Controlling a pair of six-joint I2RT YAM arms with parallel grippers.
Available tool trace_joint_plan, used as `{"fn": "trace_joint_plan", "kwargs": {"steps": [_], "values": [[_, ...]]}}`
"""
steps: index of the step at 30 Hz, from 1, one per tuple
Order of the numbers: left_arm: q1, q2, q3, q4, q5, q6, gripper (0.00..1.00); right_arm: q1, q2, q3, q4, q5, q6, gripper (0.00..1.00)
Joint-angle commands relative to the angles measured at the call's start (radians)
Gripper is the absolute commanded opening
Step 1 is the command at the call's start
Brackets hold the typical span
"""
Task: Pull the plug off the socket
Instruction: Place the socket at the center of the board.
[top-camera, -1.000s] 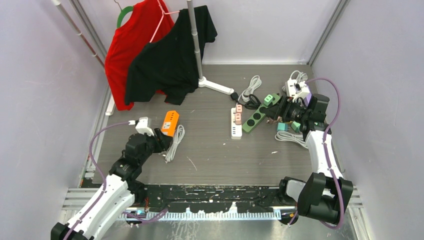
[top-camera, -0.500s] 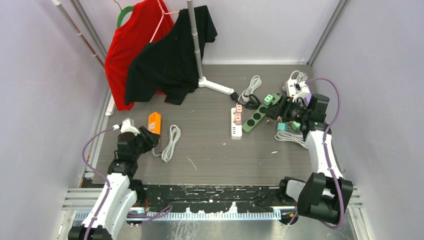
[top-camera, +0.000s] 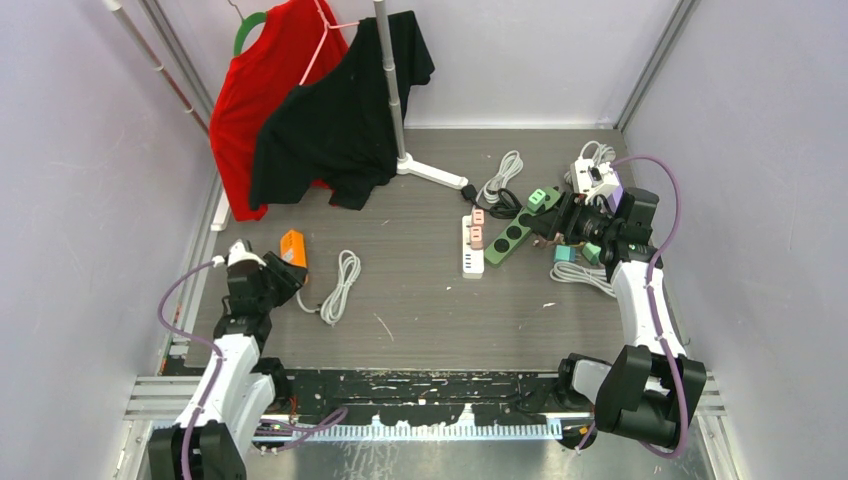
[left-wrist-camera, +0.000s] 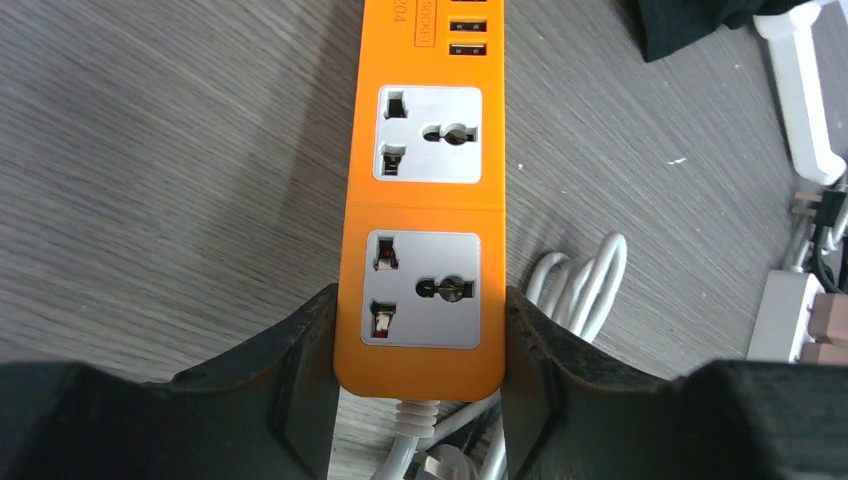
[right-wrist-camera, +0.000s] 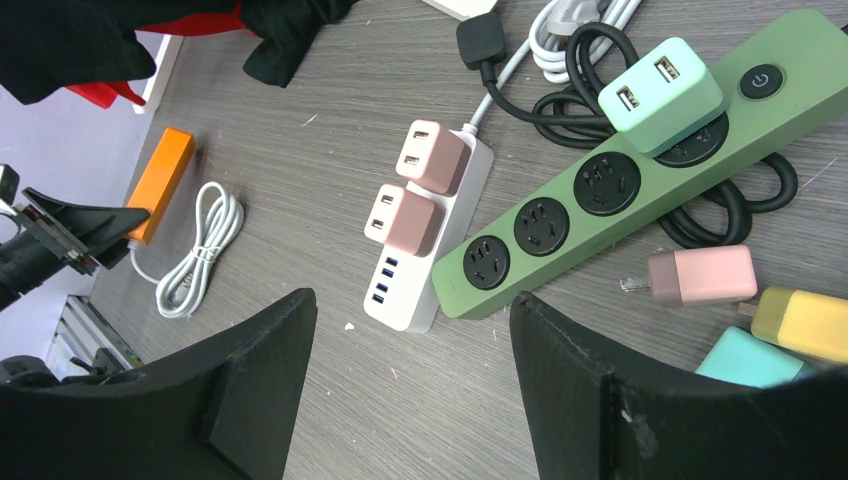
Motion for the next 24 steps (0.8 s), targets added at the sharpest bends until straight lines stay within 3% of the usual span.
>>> {"fn": "trace_joint_plan", "kwargs": {"steps": [1,16,18,24], "values": [[0.022,0.053,0.049,0.073,-0.035,-0.017,0.00,-0.002,-0.017,0.040,0.027,-0.024,-0.004,0.76],[0.027,0.177,0.134,-0.086,-0.298,-0.139,0.04,-0.002,-0.022,0.040,0.027,-0.031,-0.001,0.76],[0.026,0.193,0.140,-0.105,-0.301,-0.152,0.08,-0.002,-0.020,0.040,0.027,-0.034,0.000,0.76],[0.026,0.225,0.180,-0.193,-0.287,-0.181,0.38,-0.002,-0.022,0.041,0.027,-0.036,0.001,0.76]]}}
